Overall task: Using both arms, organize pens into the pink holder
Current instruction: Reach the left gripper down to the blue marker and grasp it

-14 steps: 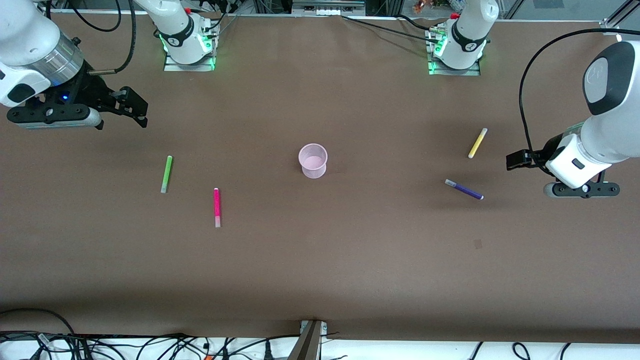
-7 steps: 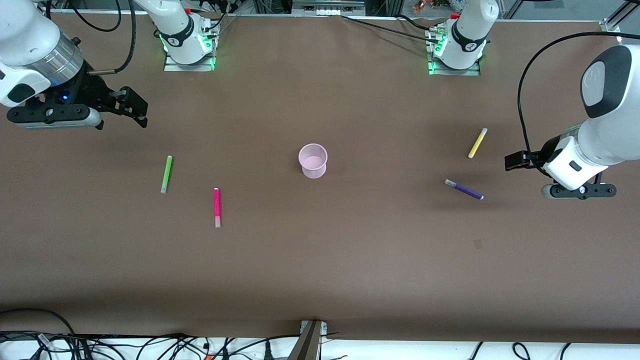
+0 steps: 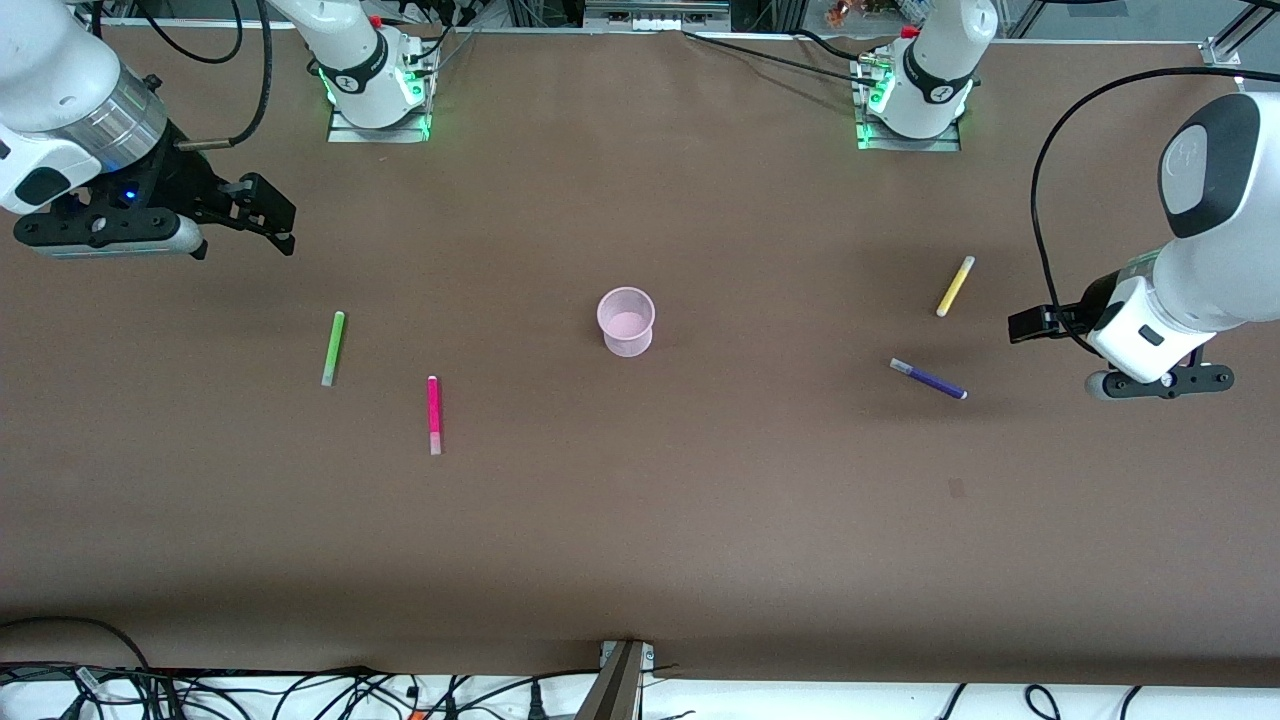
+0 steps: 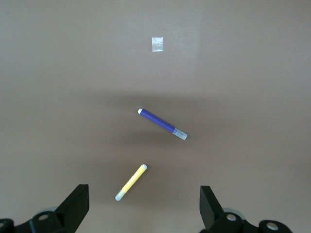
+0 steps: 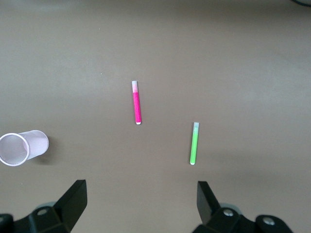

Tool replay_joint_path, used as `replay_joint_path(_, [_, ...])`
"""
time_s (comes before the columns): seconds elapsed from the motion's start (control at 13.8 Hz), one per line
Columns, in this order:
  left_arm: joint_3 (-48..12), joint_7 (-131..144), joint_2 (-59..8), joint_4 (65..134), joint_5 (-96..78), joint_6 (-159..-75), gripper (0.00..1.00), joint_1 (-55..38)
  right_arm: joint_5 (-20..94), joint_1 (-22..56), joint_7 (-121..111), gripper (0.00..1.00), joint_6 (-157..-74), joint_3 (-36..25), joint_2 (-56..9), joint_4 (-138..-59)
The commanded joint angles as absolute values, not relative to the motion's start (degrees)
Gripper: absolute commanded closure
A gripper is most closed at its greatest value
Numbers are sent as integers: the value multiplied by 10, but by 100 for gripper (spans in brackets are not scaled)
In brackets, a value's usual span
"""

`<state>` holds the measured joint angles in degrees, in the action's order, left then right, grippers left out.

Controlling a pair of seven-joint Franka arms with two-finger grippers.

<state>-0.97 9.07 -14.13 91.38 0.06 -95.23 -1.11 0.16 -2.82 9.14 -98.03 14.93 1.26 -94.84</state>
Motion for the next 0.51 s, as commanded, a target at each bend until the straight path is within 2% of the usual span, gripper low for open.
replay_joint_path(0.0, [-11,139,-141,931,4,-968,0,-10,3,-27,95,0,-981,149,20,-952])
replay_joint_path(0.44, [-12,353,-156,1015,-27,-1062,0,-9,4,-25,98,0,-973,150,20,-950])
